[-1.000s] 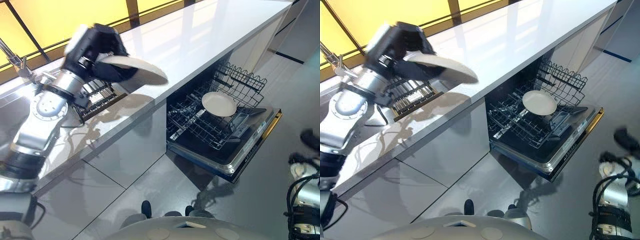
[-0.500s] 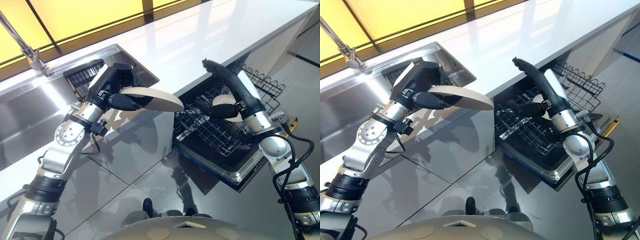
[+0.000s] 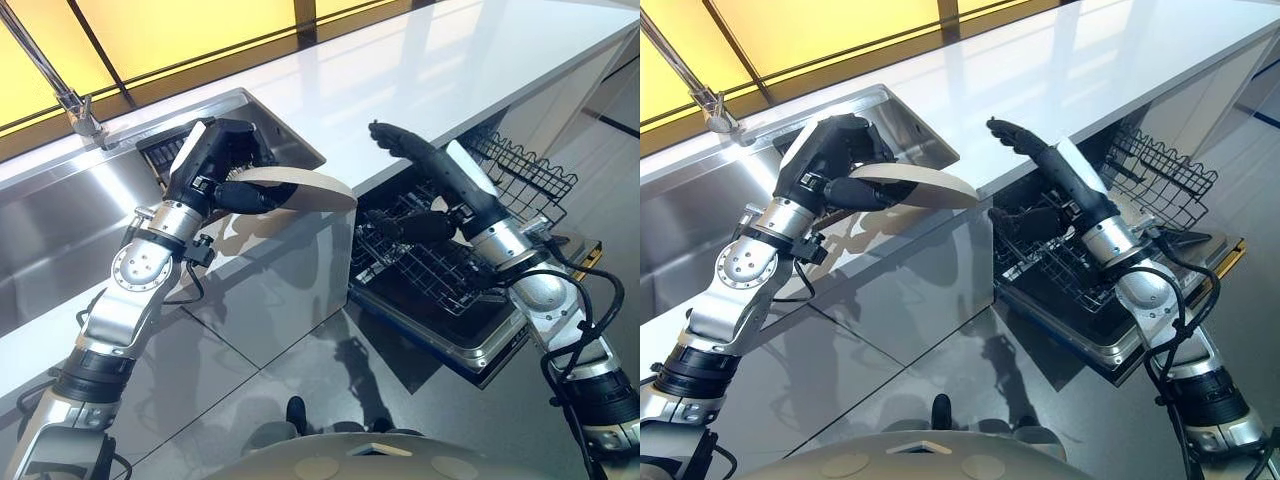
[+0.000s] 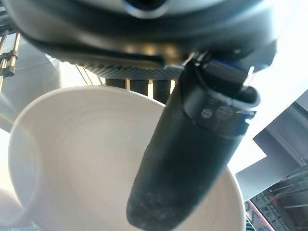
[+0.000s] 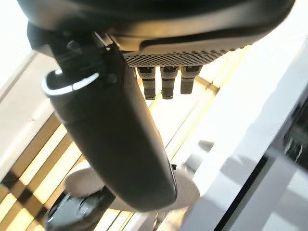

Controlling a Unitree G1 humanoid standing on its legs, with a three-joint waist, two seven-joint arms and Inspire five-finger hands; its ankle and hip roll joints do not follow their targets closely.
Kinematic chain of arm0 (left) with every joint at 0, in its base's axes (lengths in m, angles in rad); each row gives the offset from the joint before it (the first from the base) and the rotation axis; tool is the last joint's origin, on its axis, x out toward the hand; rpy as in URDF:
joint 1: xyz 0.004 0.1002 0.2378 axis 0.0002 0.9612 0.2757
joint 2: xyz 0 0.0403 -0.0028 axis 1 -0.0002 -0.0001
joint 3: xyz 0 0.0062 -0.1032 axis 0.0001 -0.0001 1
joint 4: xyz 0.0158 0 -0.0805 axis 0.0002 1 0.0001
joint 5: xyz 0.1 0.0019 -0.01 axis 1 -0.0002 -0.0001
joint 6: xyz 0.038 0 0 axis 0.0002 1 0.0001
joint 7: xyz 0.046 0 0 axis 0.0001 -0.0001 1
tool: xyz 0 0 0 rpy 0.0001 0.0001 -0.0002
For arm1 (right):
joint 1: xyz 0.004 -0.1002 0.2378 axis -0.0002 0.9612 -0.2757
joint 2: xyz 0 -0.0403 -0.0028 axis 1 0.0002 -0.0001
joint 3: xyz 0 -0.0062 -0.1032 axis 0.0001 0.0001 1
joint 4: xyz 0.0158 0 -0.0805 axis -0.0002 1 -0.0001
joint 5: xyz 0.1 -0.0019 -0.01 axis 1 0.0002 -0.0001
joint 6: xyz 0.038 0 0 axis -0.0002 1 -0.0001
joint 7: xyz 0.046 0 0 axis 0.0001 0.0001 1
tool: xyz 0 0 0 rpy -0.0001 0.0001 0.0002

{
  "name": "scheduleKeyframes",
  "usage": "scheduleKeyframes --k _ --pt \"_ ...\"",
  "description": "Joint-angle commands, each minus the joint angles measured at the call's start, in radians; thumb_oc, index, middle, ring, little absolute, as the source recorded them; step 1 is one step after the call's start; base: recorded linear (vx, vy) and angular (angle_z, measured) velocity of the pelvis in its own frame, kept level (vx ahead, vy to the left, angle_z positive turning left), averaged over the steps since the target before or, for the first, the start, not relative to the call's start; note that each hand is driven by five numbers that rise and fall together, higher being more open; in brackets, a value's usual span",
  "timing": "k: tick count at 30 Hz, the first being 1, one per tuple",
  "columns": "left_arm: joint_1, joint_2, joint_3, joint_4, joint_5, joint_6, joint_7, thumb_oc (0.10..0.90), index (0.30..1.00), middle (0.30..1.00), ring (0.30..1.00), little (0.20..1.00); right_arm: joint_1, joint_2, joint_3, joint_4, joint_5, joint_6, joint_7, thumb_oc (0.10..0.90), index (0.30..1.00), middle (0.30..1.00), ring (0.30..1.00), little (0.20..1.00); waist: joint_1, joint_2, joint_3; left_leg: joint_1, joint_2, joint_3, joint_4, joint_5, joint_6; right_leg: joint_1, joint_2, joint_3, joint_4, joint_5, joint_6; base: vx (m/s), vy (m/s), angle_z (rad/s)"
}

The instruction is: Pick up plates and place into dishwasher.

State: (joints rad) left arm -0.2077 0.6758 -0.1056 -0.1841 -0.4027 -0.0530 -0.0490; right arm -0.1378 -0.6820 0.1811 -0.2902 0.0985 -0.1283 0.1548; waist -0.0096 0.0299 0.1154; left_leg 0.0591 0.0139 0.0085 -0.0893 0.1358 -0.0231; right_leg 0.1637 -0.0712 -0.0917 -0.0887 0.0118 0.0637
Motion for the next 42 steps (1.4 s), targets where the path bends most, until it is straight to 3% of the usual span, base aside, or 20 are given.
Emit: scheduleKeyframes --k 1,9,15,16,17,26,36,37,38,39,42 --pt "-0.156 0.007 -0.009 0.018 0.019 -0.085 0.033 0.1 0.3 0.3 0.3 0.2 -0.156 0.066 0.045 -0.053 0.088 -0.046 -0.013 0.8 0.9 0.9 0.9 0.9 0.005 -0.024 -0.087 0.063 -0.071 0.049 0.009 -0.15 0.039 -0.06 0.051 -0.014 0.048 -0.007 0.005 0.0 0.0 0.0" --pt "-0.205 -0.057 -0.103 0.024 0.028 -0.073 0.01 0.1 0.3 0.3 0.3 0.2 -0.208 0.156 0.156 -0.009 0.107 -0.014 -0.046 0.8 0.9 0.9 0.9 0.9 0.013 -0.024 -0.082 0.066 -0.073 0.044 0.01 -0.151 0.042 -0.054 0.052 -0.02 0.048 -0.011 0.001 0.01 -0.001 0.03" --pt "-0.246 -0.104 -0.183 0.002 -0.04 -0.048 -0.044 0.1 0.3 0.3 0.3 0.2 -0.241 0.207 0.198 0.022 0.082 0.02 -0.144 0.8 0.9 0.9 0.9 0.9 0.014 -0.022 -0.08 0.071 -0.074 0.041 0.007 -0.151 0.044 -0.046 0.052 -0.026 0.044 -0.012 0.002 0.01 -0.005 0.03" --pt "-0.246 -0.11 -0.191 -0.004 -0.061 -0.039 -0.061 0.1 0.3 0.3 0.3 0.2 -0.242 0.215 0.2 0.026 0.066 0.02 -0.164 0.572 0.705 0.705 0.705 0.672 0.014 -0.022 -0.08 0.071 -0.074 0.042 0.007 -0.152 0.044 -0.045 0.052 -0.027 0.044 -0.012 0.002 0.0 0.0 0.0" --pt "-0.24 -0.119 -0.2 -0.015 -0.066 -0.031 -0.078 0.1 0.3 0.3 0.3 0.2 -0.24 0.22 0.201 0.03 0.05 0.018 -0.189 0.1 0.3 0.3 0.3 0.2 0.015 -0.021 -0.079 0.072 -0.073 0.044 0.008 -0.152 0.044 -0.045 0.052 -0.029 0.044 -0.011 0.002 0.0 0.0 0.0" --pt "-0.208 -0.056 -0.177 -0.091 -0.068 -0.027 -0.106 0.1 0.3 0.3 0.3 0.2 -0.226 0.174 0.174 0.033 0.007 0.018 -0.245 0.1 0.3 0.3 0.3 0.2 0.027 -0.016 -0.081 0.072 -0.074 0.052 0.009 -0.152 0.042 -0.038 0.047 -0.046 0.028 -0.004 0.007 0.0 0.001 0.01" --pt "-0.16 0.011 -0.064 -0.138 -0.038 -0.106 -0.086 0.1 0.3 0.3 0.3 0.2 -0.182 0.122 0.111 0.039 -0.027 0.015 -0.248 0.1 0.3 0.3 0.3 0.2 0.041 -0.018 -0.086 0.073 -0.076 0.036 0.008 -0.151 0.047 -0.037 0.039 -0.058 0.049 -0.017 0.006 0.0 0.004 0.03" --pt "-0.158 0.02 -0.049 -0.14 -0.041 -0.113 -0.078 0.171 0.361 0.361 0.361 0.271 -0.178 0.115 0.103 0.041 -0.029 0.015 -0.249 0.1 0.3 0.3 0.3 0.2 0.042 -0.018 -0.087 0.073 -0.076 0.034 0.007 -0.15 0.047 -0.037 0.039 -0.058 0.051 -0.018 0.006 0.0 0.0 0.0" --pt "-0.155 0.027 -0.033 -0.141 -0.042 -0.113 -0.062 0.734 0.844 0.844 0.844 0.834 -0.172 0.11 0.092 0.045 -0.032 0.014 -0.25 0.1 0.3 0.3 0.3 0.2 0.043 -0.018 -0.088 0.073 -0.076 0.031 0.006 -0.15 0.047 -0.038 0.039 -0.058 0.054 -0.02 0.006 0.0 0.0 0.0" --pt "-0.152 0.035 -0.016 -0.139 -0.044 -0.099 -0.05 0.8 0.9 0.9 0.9 0.9 -0.166 0.104 0.083 0.047 -0.035 0.012 -0.253 0.1 0.3 0.3 0.3 0.2 0.044 -0.018 -0.089 0.074 -0.076 0.028 0.005 -0.15 0.048 -0.038 0.038 -0.06 0.056 -0.021 0.006 -0.01 0.013 0.04" --pt "-0.128 0.053 0.03 -0.135 -0.055 -0.104 -0.056 0.8 0.9 0.9 0.9 0.9 -0.149 0.096 0.046 0.05 -0.043 0.0 -0.263 0.1 0.3 0.3 0.3 0.2 0.048 -0.016 -0.089 0.073 -0.077 0.022 0.005 -0.149 0.048 -0.038 0.037 -0.062 0.058 -0.023 0.005 -0.01 0.014 0.1"
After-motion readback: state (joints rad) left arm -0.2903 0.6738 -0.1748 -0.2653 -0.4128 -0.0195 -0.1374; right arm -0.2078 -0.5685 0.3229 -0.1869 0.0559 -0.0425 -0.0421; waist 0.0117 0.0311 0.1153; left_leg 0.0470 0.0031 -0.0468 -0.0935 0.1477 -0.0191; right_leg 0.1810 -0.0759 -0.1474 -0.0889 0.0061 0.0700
